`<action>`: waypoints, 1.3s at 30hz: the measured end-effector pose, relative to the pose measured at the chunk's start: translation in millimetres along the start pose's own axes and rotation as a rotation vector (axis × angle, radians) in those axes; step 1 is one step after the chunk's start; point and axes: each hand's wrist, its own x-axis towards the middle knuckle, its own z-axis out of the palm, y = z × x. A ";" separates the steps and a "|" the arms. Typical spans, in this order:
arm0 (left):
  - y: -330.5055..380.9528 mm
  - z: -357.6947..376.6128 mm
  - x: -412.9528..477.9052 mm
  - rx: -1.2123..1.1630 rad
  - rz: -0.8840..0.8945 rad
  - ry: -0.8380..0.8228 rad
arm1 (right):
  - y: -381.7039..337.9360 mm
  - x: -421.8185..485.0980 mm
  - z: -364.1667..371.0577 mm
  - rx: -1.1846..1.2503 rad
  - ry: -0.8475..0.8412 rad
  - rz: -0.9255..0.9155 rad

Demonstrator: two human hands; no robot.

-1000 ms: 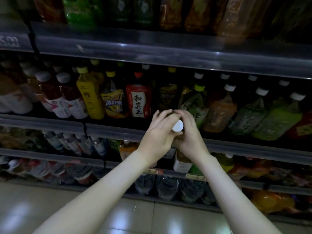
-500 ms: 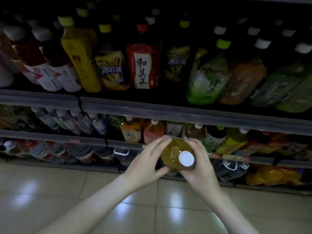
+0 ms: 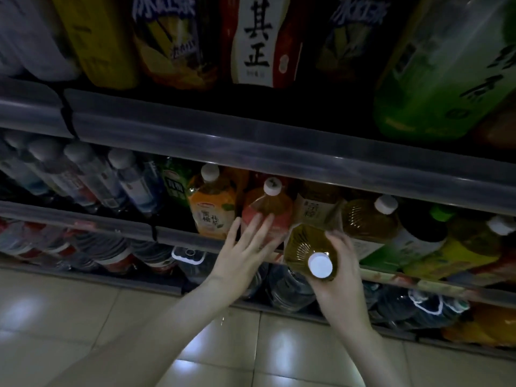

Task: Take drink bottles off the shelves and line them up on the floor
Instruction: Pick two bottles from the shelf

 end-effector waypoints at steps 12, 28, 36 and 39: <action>-4.1 34.6 41.2 0.005 -0.072 0.361 | 18.3 9.5 -4.7 -0.415 0.021 -0.159; 2.3 4.3 35.0 -0.253 -0.189 0.243 | -1.8 49.3 -0.5 -0.566 0.043 0.080; 17.0 -18.4 46.2 -0.706 -0.550 0.262 | -0.5 32.0 29.0 -0.568 0.168 0.032; 21.2 -29.5 49.5 -0.712 -0.657 0.252 | -12.2 17.8 32.9 -0.437 0.153 -0.078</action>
